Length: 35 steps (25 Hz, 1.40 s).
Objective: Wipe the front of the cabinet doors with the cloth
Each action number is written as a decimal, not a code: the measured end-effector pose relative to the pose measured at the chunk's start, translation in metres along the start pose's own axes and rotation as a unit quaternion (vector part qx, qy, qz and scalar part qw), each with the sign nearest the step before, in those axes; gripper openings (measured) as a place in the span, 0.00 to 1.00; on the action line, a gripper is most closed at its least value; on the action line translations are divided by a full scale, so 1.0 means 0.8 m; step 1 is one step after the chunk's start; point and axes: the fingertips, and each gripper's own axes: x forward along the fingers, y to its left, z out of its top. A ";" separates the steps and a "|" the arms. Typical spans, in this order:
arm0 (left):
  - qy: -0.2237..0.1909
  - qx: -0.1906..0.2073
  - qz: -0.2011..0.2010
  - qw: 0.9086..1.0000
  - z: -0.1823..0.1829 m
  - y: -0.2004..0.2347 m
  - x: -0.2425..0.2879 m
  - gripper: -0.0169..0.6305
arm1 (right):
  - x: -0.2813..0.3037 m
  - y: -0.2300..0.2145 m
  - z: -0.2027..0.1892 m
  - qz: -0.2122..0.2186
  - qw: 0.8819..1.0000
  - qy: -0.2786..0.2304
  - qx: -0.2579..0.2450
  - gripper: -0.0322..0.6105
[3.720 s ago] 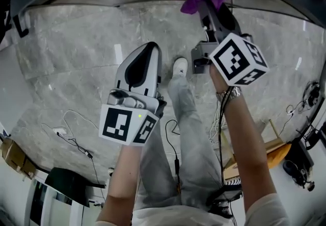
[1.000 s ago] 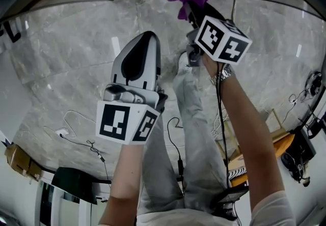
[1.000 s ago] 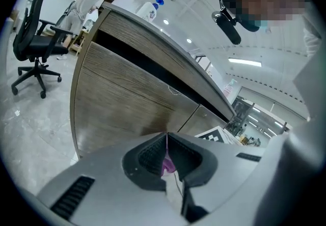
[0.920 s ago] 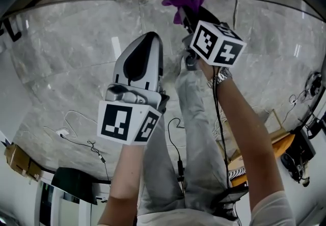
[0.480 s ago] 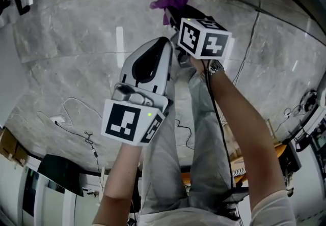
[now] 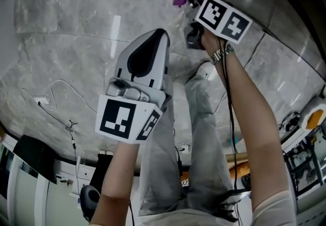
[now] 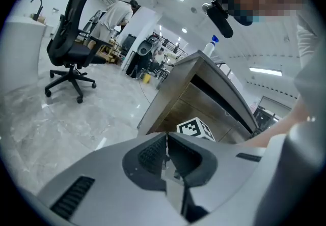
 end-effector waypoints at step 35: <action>-0.011 -0.025 0.004 1.000 -0.080 -0.143 0.038 0.05 | -0.152 -0.302 -0.044 -0.124 0.986 0.078 -0.076 0.27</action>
